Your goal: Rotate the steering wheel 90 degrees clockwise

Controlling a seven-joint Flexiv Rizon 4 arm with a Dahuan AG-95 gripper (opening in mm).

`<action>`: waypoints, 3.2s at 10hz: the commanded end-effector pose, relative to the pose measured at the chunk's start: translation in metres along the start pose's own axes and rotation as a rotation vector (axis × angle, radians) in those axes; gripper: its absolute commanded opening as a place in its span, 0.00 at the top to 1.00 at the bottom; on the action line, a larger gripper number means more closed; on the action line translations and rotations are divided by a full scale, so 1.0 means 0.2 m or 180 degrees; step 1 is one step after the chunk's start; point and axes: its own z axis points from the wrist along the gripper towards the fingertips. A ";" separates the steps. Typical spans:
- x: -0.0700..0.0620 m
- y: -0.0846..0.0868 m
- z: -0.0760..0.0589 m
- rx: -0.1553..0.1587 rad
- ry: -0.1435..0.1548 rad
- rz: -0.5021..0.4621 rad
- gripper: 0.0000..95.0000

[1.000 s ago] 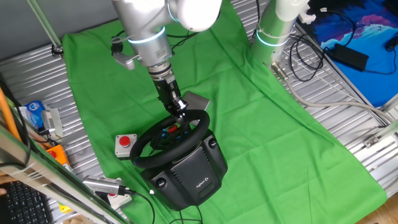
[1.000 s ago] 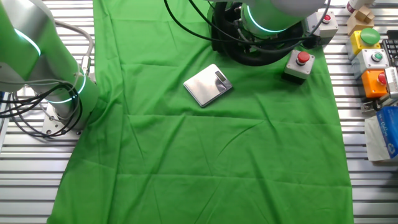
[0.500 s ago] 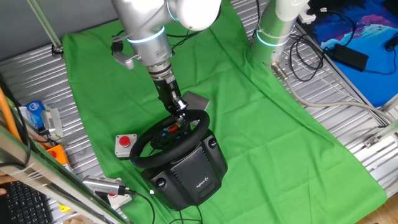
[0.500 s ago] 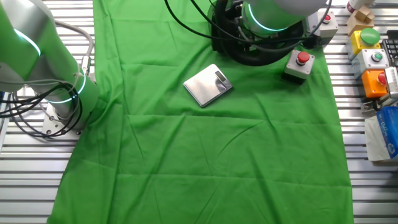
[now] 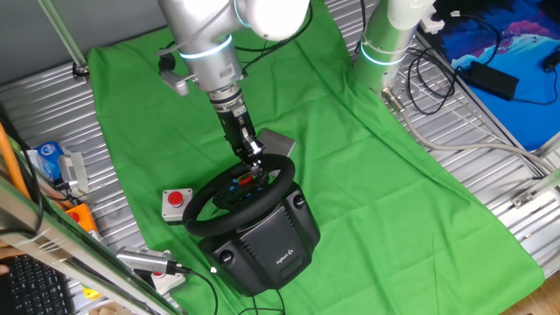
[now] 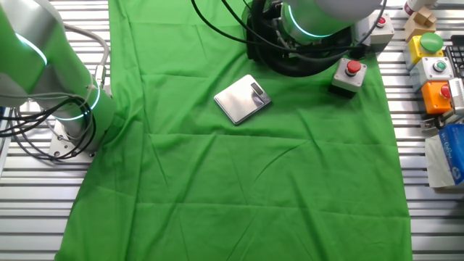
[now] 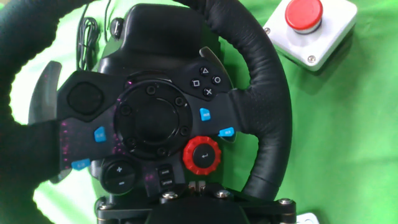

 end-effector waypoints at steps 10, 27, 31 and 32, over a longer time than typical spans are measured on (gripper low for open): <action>0.01 0.10 -0.10 -0.0216 0.0000 0.0203 1.00; 0.03 -0.08 -0.17 0.0529 0.0359 -0.0664 1.00; 0.04 -0.09 -0.13 0.0507 0.0334 -0.0648 1.00; 0.05 -0.08 -0.11 0.0473 0.0315 -0.0609 1.00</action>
